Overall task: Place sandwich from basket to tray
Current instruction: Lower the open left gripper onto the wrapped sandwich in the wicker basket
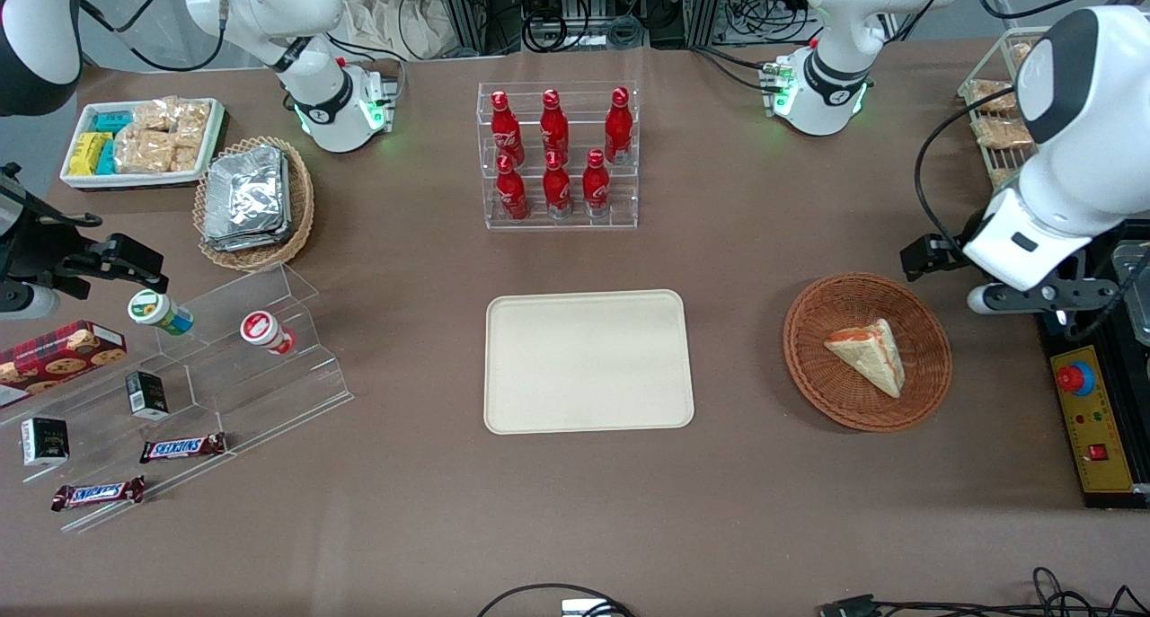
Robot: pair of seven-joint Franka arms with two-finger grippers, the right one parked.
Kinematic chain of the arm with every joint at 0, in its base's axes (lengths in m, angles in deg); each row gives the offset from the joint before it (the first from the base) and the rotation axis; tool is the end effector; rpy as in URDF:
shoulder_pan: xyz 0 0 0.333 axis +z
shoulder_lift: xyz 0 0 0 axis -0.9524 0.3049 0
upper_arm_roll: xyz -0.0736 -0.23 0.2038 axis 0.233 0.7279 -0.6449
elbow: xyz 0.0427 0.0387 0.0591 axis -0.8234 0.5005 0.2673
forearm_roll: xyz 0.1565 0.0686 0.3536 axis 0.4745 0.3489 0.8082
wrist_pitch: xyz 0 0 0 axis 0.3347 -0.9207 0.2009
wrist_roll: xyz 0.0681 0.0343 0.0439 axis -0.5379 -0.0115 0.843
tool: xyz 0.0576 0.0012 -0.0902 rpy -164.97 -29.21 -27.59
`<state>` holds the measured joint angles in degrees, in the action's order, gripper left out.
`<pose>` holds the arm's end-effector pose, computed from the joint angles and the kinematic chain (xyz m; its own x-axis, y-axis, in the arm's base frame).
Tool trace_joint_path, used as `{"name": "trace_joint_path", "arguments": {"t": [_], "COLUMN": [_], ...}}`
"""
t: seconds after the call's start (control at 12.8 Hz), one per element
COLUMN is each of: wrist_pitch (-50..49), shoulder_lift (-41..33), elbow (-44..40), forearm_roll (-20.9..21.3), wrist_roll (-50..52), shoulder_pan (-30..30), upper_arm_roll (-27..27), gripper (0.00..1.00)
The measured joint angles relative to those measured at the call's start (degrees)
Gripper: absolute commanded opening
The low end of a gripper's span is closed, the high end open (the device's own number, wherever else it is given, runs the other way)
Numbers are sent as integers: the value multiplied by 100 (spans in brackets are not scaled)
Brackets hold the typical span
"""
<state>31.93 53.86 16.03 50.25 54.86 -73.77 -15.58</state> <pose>0.5745 -0.0578 0.5372 0.9978 0.0212 -0.0631 0.0174 -0.9981 -0.0599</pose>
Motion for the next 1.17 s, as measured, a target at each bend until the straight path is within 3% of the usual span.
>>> {"name": "trace_joint_path", "arguments": {"t": [0.55,0.78,1.17], "wrist_pitch": [15,545,2157], "shoulder_lift": [484,859,1071], "elbow": [-130,163,1406], "forearm_roll": [26,-113,-328], "wrist_roll": [124,1116,3296], "shoulder_pan": [214,469,516], "upper_arm_roll": [-20,-28,-19], "gripper": [100,100,100]}}
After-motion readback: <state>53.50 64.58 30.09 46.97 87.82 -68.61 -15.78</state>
